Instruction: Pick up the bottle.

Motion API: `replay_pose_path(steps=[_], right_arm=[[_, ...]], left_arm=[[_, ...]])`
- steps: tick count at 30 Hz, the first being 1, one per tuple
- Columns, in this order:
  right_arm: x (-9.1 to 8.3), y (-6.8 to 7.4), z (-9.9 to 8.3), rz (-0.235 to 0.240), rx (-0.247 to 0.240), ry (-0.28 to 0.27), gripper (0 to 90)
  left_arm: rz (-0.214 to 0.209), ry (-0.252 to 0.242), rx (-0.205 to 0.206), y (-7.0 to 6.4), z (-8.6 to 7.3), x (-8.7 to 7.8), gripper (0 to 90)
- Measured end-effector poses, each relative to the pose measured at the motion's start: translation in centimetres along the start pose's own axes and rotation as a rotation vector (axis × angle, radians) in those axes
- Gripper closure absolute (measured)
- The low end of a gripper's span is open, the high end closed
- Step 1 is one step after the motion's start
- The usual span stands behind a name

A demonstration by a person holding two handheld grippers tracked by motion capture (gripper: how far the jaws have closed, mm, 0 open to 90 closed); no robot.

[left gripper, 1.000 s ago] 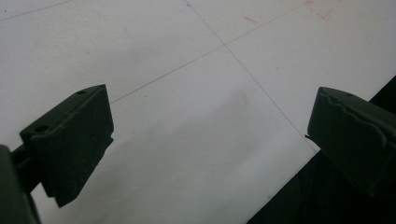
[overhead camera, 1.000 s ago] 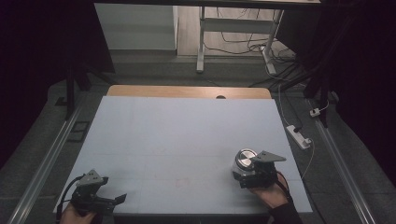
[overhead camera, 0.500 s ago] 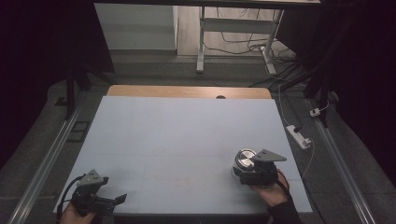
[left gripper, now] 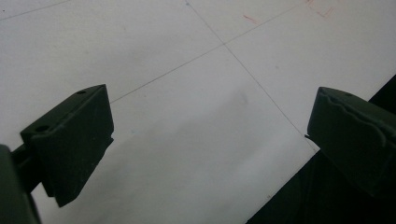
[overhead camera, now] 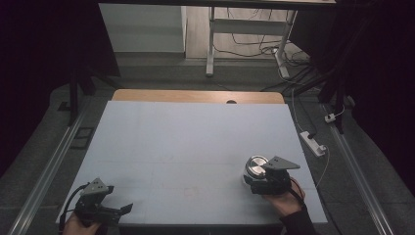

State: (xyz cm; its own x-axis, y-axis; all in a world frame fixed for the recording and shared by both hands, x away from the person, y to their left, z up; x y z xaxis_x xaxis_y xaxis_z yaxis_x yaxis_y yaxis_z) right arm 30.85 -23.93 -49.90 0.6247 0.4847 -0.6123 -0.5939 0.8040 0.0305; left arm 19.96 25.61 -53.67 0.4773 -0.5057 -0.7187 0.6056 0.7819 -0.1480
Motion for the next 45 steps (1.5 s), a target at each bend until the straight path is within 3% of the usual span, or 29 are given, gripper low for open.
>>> replay_pose_path(steps=[19, 45], right_arm=[[0.2, 1.7, 2.4, 0.069, -0.041, -0.030, 14.9], [3.5, 5.9, 5.2, 0.176, -0.129, -0.011, 15.0]], left_arm=[[0.002, -0.002, -0.002, 0.0, 0.0, 0.0, 1.3], [0.001, 0.003, 0.000, 0.0, 0.0, 0.0, 1.3]])
Point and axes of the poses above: each handheld gripper's, and its own axes: x roughly forward along the jaws, z roughly out of its top, y roughly to its left, the point moved 2 cm from there along x, roughly forward along the jaws, and after that the axes turned 5 degrees about x, right-handed, at the moved point
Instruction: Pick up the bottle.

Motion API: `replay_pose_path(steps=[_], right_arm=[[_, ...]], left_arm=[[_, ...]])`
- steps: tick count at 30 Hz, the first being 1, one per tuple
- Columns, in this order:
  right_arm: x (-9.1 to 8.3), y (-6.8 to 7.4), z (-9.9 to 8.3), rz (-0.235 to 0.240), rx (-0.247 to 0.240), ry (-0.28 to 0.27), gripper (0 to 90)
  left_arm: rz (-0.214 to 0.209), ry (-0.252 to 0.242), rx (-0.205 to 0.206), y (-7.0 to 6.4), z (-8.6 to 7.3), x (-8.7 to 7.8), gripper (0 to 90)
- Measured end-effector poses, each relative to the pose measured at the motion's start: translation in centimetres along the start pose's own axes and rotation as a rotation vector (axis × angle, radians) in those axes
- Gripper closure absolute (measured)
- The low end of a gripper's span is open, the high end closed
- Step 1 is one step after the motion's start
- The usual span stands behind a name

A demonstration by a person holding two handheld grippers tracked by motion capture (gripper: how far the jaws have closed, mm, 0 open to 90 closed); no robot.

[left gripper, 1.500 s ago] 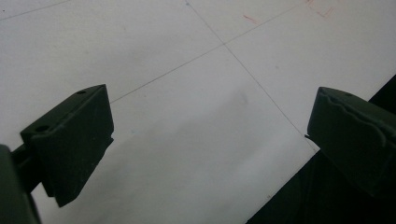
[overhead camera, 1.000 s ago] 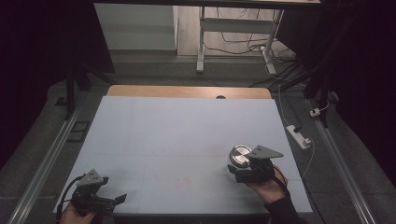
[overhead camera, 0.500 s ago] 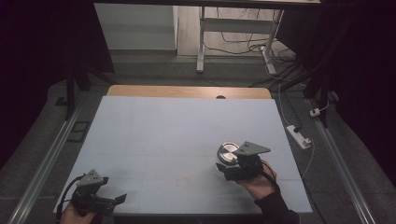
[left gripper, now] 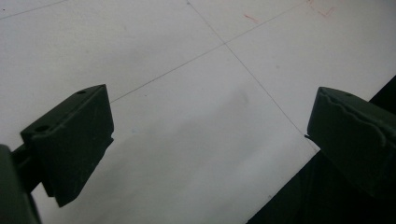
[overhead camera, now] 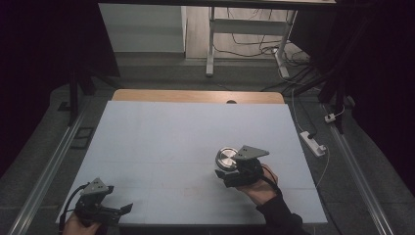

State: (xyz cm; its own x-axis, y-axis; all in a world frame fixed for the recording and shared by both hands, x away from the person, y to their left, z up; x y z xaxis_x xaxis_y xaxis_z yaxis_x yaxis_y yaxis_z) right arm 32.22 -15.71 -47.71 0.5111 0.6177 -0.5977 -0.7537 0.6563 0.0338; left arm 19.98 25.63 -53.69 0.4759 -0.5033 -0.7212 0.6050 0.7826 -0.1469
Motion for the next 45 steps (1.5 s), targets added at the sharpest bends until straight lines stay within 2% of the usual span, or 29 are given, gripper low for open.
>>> replay_pose_path(steps=[26, 39, 45], right_arm=[[4.0, 2.9, 2.3, 0.093, -0.058, 0.026, 15.0], [5.5, 4.3, 2.9, 0.130, -0.083, 0.037, 15.0], [5.7, 4.6, 3.0, 0.137, -0.086, 0.039, 15.0]], left_arm=[[-0.001, 0.008, 0.012, -0.1, 0.0, 0.1, 1.3], [-0.003, 0.007, 0.012, -0.1, 0.0, 0.1, 1.3], [-0.006, 0.001, 0.012, -0.1, 0.0, 0.0, 1.0]])
Point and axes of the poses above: each handheld gripper's, and its own axes: x roughly forward along the jaws, z roughly out of its top, y roughly to its left, the point moved 2 cm from there along x, roughly forward along the jaws, and after that the axes turned 5 degrees about x, right-handed, at the moved point
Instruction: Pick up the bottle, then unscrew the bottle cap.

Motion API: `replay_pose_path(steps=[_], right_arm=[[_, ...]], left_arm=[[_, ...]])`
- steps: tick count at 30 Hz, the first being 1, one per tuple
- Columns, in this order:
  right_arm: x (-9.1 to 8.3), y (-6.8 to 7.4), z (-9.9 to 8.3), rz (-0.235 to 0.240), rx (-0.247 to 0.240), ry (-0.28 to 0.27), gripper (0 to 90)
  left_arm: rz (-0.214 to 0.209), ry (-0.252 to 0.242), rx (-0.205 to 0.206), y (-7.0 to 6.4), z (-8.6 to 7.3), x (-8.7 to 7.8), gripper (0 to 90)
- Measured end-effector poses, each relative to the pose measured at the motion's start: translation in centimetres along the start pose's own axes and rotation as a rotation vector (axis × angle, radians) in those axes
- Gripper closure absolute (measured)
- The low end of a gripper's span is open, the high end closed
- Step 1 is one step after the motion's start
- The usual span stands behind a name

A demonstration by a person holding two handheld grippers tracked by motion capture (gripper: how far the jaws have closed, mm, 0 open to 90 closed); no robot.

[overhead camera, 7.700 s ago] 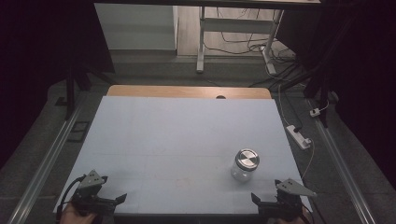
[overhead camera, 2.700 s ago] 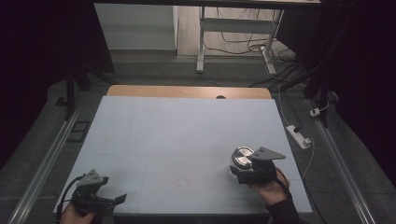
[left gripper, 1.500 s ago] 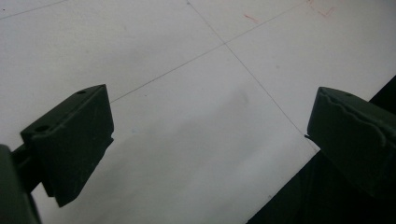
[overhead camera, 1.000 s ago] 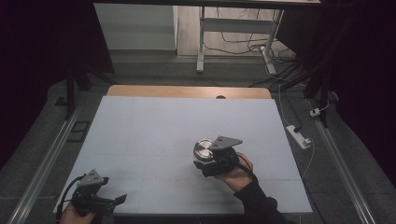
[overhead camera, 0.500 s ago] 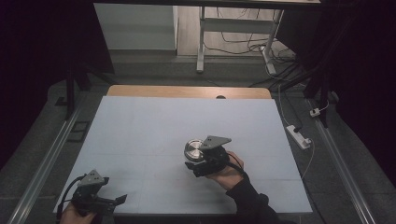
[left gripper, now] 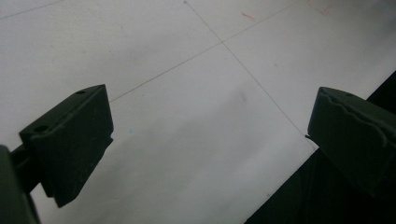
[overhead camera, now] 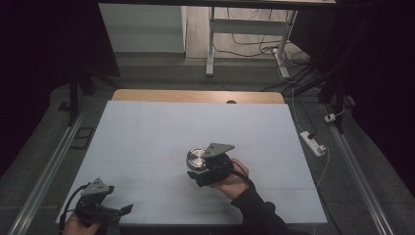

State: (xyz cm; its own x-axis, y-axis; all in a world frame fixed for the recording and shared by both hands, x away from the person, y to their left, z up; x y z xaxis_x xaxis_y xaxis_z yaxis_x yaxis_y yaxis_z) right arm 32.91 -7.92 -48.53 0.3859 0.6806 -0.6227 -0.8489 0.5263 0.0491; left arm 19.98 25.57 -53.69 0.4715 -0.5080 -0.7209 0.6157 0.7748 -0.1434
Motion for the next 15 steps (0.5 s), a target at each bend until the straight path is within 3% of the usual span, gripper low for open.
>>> replay_pose_path(steps=[15], right_arm=[[-0.31, 0.01, 0.09, 0.010, -0.006, -0.006, 15.0]], left_arm=[[-0.082, -0.063, -0.018, 0.39, 0.50, -0.37, 0.0]])
Point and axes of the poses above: each handheld gripper's, and its own axes: x roughly forward along the jaws, z roughly out of its top, y roughly to its left, the point moved 2 cm from there along x, roughly forward along the jaws, and after that the axes turned 5 degrees about x, right-handed, at the moved point
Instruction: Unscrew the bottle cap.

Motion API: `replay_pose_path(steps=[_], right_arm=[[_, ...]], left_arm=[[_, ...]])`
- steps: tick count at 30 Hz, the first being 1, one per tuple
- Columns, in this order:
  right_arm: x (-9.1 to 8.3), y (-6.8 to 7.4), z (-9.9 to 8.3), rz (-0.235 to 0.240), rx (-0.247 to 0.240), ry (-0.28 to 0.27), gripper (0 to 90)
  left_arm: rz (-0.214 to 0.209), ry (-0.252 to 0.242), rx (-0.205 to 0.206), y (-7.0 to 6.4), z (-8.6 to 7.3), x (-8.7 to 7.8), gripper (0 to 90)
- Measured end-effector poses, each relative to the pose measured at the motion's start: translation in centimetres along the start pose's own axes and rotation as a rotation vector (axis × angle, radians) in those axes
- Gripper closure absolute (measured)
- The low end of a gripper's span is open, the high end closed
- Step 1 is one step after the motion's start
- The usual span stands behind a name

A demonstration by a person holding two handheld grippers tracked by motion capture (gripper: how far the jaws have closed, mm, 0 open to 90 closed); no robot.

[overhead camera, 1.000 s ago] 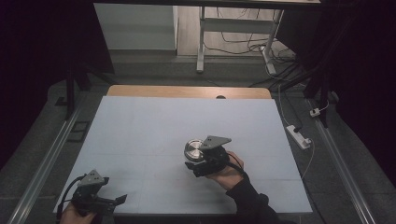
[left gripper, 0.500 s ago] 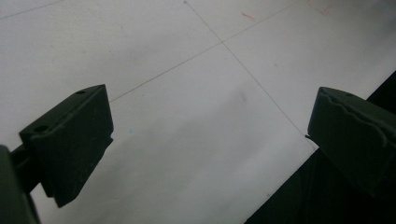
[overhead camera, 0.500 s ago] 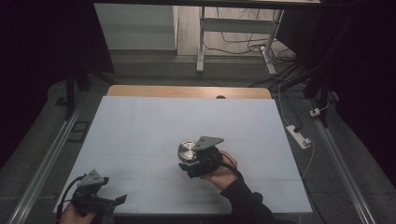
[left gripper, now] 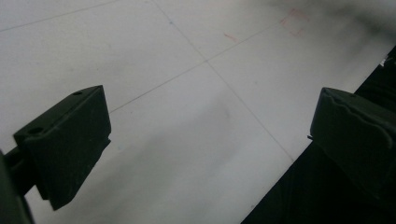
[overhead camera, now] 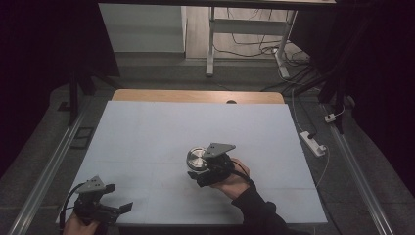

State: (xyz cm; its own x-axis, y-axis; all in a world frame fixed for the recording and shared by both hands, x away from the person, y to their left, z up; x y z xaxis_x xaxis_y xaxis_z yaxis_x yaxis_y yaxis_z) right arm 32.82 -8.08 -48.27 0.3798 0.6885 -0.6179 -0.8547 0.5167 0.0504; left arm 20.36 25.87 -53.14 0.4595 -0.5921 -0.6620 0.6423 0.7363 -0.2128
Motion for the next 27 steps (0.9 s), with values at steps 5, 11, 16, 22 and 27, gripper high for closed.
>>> replay_pose_path(steps=[5, 11, 16, 22, 27], right_arm=[[-0.1, 0.0, 0.1, 0.004, -0.001, -0.002, 15.0], [-0.2, 0.2, 0.1, 0.012, -0.006, -0.005, 15.0], [-0.1, 0.3, 0.0, 0.031, -0.018, 0.008, 15.0], [-0.1, 0.5, 0.0, 0.049, -0.029, 0.007, 15.0], [-0.3, 0.6, 0.1, 0.052, -0.031, -0.005, 15.0]], left_arm=[[-0.012, -0.017, 0.028, -0.2, 0.8, 0.1, 0.0], [-0.049, -0.031, 0.104, -0.7, 2.0, 0.7, 0.0], [-0.105, -0.059, 0.159, -0.9, 3.0, 1.4, 0.0], [-0.092, -0.088, 0.218, -1.1, 4.6, 2.0, 0.0], [-0.135, -0.078, 0.222, -1.3, 6.7, 2.4, 0.5]])
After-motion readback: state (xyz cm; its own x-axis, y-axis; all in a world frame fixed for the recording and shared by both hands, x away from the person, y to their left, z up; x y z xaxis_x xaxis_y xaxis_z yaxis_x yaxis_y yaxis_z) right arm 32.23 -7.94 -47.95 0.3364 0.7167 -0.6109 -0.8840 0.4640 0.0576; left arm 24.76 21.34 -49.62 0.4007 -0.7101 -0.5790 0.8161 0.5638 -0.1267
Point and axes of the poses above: each handheld gripper's, and its own axes: x roughly forward along the jaws, z roughly out of its top, y roughly to its left, the point moved 2 cm from there along x, roughly forward along the jaws, and after that the axes turned 5 degrees about x, right-handed, at the moved point
